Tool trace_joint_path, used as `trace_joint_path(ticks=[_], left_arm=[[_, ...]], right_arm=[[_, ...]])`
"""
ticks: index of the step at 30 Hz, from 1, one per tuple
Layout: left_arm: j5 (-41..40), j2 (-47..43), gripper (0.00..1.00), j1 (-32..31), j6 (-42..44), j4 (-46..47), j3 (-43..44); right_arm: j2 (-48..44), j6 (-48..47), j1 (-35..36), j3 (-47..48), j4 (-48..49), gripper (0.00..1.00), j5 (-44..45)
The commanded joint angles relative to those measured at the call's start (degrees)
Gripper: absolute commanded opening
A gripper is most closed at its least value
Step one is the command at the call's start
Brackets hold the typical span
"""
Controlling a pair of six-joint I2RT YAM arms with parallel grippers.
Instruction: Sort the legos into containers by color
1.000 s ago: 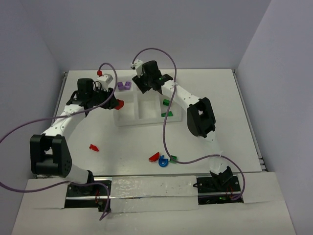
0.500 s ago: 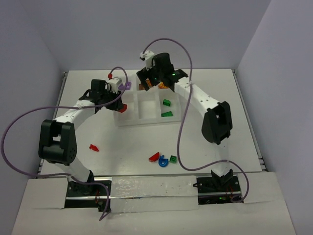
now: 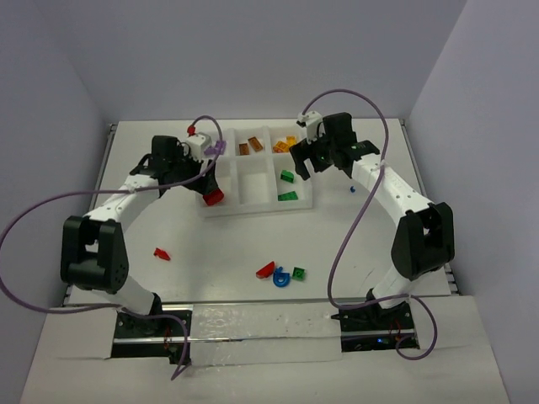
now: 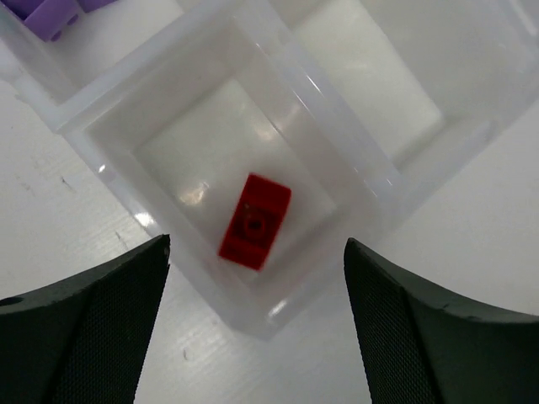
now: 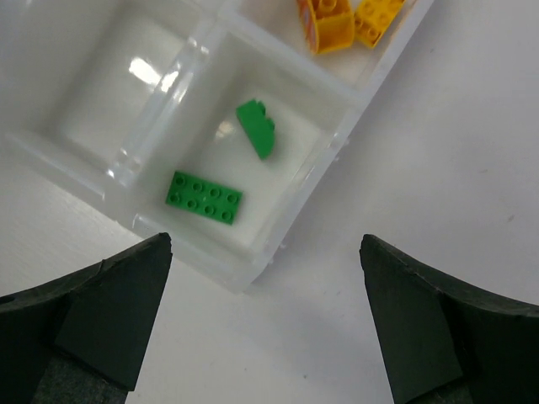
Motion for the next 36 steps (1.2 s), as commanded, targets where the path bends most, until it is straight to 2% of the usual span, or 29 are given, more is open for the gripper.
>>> trace_joint_path(ticks=[1, 2, 3, 4, 5, 7, 9, 10, 12, 15, 16, 22, 27, 36], left_arm=[[14.1, -9.6, 0.88, 5.0, 10.0, -5.7, -0.5], [20.0, -11.2, 0.88, 7.8, 13.0, -10.6, -0.2], [21.6, -12.0, 0.87, 8.5, 18.5, -14.7, 0.2], [27.7, -12.6, 0.87, 11.8, 30.3, -20.2, 0.7], [29.6, -13.2, 0.87, 13.6, 39.1, -28.1, 1.4], [28.1, -13.1, 0.87, 18.6, 61.3, -51.1, 3.0], [23.7, -11.2, 0.86, 20.6, 74.6, -59.2, 3.7], [22.7, -9.0, 0.85, 21.9, 77.3, -63.8, 4.3], [20.6, -7.1, 0.84, 22.6, 78.1, -64.0, 4.1], [16.0, -6.0, 0.83, 23.2, 89.3, -63.3, 1.0], [15.2, -6.1, 0.83, 23.2, 90.4, -62.7, 0.2], [13.0, -4.7, 0.8, 23.1, 94.3, -56.5, -3.6], [9.1, -3.1, 0.78, 23.0, 99.2, -56.7, -5.2], [4.4, -1.5, 0.71, 23.1, 101.6, -54.0, -8.2]], right_arm=[[-5.0, -1.8, -0.8, -1.9, -0.3, 1.0, -1.2], [-5.3, -2.3, -1.0, -2.4, -0.4, 1.0, -1.3], [-5.5, -2.6, -1.0, -2.5, -0.5, 1.0, -1.3], [-5.9, -3.0, -1.1, -3.0, -0.8, 1.0, -1.3], [-6.0, -3.3, -1.3, -3.4, -0.8, 1.0, -1.3], [-6.0, -4.0, -2.1, -3.8, -1.2, 1.0, -1.7], [-5.1, -4.3, -2.3, -3.8, -1.8, 1.0, -2.2], [-4.8, -4.5, -2.5, -3.6, -2.0, 1.0, -2.3], [-4.1, -4.8, -2.6, -3.4, -2.3, 1.0, -2.7], [-2.6, -5.2, -2.6, -2.3, -3.4, 1.0, -2.8], [-2.4, -5.3, -2.6, -2.0, -3.8, 1.0, -2.8], [-2.1, -6.0, -2.7, -1.4, -5.4, 1.0, -1.6], [-2.5, -6.1, -2.7, -2.2, -5.7, 1.0, -0.7], [-2.8, -6.3, -2.8, -3.0, -5.7, 1.0, 0.5]])
